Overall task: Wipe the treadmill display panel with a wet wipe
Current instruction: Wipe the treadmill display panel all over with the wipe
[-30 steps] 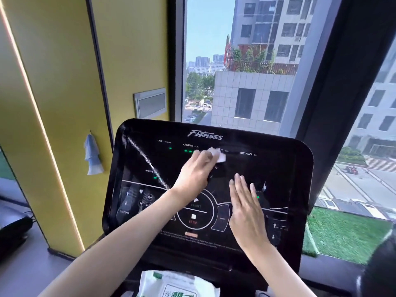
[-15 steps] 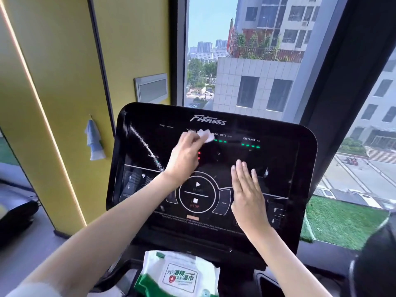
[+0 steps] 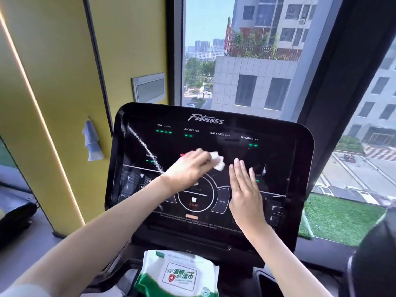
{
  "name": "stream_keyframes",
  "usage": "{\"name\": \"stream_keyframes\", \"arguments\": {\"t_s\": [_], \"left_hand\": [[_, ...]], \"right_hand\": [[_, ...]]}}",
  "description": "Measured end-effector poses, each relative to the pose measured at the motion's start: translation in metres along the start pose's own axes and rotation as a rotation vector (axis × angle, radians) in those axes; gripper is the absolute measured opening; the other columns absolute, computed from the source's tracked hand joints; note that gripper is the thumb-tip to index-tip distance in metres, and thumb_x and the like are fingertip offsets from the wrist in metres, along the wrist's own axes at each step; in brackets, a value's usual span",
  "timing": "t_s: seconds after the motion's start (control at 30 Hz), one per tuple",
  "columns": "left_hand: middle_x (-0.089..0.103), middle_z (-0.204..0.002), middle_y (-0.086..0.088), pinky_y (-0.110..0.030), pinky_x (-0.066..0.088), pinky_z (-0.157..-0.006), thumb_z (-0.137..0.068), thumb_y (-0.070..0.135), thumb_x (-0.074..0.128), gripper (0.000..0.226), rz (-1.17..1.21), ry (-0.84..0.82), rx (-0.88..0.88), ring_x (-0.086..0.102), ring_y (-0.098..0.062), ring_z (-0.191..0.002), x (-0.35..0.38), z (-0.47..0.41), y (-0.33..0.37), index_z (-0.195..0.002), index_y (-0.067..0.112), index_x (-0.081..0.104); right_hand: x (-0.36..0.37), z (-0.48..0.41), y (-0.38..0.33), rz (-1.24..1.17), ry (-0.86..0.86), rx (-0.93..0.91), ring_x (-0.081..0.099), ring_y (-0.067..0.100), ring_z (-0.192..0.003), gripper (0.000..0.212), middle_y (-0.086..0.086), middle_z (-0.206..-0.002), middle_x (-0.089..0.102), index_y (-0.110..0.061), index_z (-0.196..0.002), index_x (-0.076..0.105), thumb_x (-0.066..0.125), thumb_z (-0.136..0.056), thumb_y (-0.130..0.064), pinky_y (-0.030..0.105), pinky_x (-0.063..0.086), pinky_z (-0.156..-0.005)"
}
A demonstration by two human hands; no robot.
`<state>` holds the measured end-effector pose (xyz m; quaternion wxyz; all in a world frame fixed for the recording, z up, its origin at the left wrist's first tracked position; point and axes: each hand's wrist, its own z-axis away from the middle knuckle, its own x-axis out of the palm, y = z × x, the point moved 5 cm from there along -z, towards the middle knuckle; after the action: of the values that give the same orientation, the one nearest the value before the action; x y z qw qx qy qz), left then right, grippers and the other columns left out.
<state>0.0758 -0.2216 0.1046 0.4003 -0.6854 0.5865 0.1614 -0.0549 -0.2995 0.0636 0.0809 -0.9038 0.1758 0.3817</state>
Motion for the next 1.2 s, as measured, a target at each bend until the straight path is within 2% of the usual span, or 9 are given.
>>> {"name": "stream_keyframes", "arguments": {"t_s": [0.1,0.13,0.3,0.43,0.6,0.73,0.9,1.1,1.2], "left_hand": [[0.047,-0.094,-0.009,-0.038,0.05,-0.053,-0.07,-0.02,0.044,0.065,0.16,0.275,-0.628,0.044,-0.024,-0.081,-0.01,0.013,-0.036,-0.125,0.013,0.055],[0.047,-0.094,-0.01,-0.038,0.05,-0.052,-0.071,-0.02,0.043,0.064,0.163,0.303,-0.688,0.043,-0.025,-0.081,-0.009,0.014,-0.028,-0.125,0.012,0.055],[0.055,-0.093,-0.006,-0.036,0.049,-0.066,-0.087,-0.005,0.043,0.04,-0.097,-0.016,0.183,0.051,-0.025,-0.079,0.013,0.019,0.033,-0.125,0.002,0.052],[0.041,-0.097,-0.002,-0.034,0.048,-0.061,-0.068,-0.012,0.042,0.06,0.061,0.18,-0.349,0.041,-0.023,-0.079,0.0,0.021,-0.012,-0.125,0.006,0.051],[0.057,-0.091,-0.006,-0.034,0.048,-0.069,-0.084,-0.005,0.046,0.043,-0.066,-0.026,0.236,0.05,-0.023,-0.078,0.009,0.019,0.03,-0.125,0.005,0.052],[0.042,-0.097,-0.002,-0.039,0.048,-0.063,-0.07,-0.009,0.04,0.06,0.069,0.121,-0.316,0.042,-0.023,-0.08,0.0,0.028,-0.011,-0.124,0.012,0.051],[0.055,-0.092,-0.007,-0.036,0.049,-0.066,-0.086,0.0,0.038,0.043,-0.006,-0.05,0.131,0.05,-0.024,-0.077,0.011,0.021,0.037,-0.126,0.006,0.053],[0.038,-0.1,-0.002,-0.033,0.049,-0.058,-0.06,-0.019,0.052,0.074,0.148,0.134,-0.432,0.04,-0.023,-0.085,0.003,0.025,-0.005,-0.129,0.008,0.051],[0.038,-0.1,-0.005,-0.035,0.05,-0.062,-0.07,-0.006,0.048,0.059,0.071,-0.031,-0.015,0.04,-0.024,-0.084,0.018,0.012,0.043,-0.129,0.005,0.046]], "right_hand": [[0.001,0.0,-0.001,-0.017,0.007,0.018,0.028,0.034,-0.137,0.077,0.023,-0.146,0.034,0.008,-0.137,0.036,0.056,-0.064,0.023,0.048,0.022,-0.112],[0.001,0.0,-0.001,-0.023,0.009,0.018,0.028,0.034,-0.137,0.077,0.024,-0.145,0.034,0.008,-0.137,0.036,0.055,-0.064,0.024,0.048,0.023,-0.112],[-0.002,0.0,0.007,-0.05,-0.015,-0.033,0.027,0.03,-0.139,0.072,0.02,-0.147,0.033,0.005,-0.138,0.037,0.054,-0.07,0.022,0.043,0.018,-0.115],[-0.007,-0.003,0.013,-0.026,-0.051,-0.054,0.033,0.029,-0.136,0.077,0.02,-0.144,0.037,0.006,-0.135,0.041,0.052,-0.061,0.025,0.039,0.013,-0.116],[-0.004,-0.001,0.01,-0.019,-0.015,-0.057,0.033,0.031,-0.136,0.06,0.022,-0.144,0.037,0.007,-0.134,0.042,0.031,-0.075,0.011,0.041,0.015,-0.116],[-0.007,-0.001,0.009,-0.017,-0.019,-0.055,0.034,0.032,-0.135,0.072,0.022,-0.143,0.038,0.008,-0.134,0.042,0.051,-0.064,0.024,0.045,0.023,-0.113],[-0.005,0.001,0.008,0.022,-0.032,-0.049,0.027,0.031,-0.139,0.061,0.021,-0.148,0.031,0.006,-0.138,0.035,0.026,-0.078,0.008,0.042,0.015,-0.115],[-0.009,0.017,0.013,0.041,-0.019,0.004,0.024,0.028,-0.14,0.077,0.02,-0.148,0.031,0.005,-0.139,0.034,0.045,-0.066,0.024,0.044,0.02,-0.115],[-0.012,0.026,0.018,0.044,-0.023,0.078,0.026,0.03,-0.139,0.077,0.021,-0.147,0.032,0.006,-0.138,0.036,0.05,-0.065,0.024,0.045,0.02,-0.114]]}}
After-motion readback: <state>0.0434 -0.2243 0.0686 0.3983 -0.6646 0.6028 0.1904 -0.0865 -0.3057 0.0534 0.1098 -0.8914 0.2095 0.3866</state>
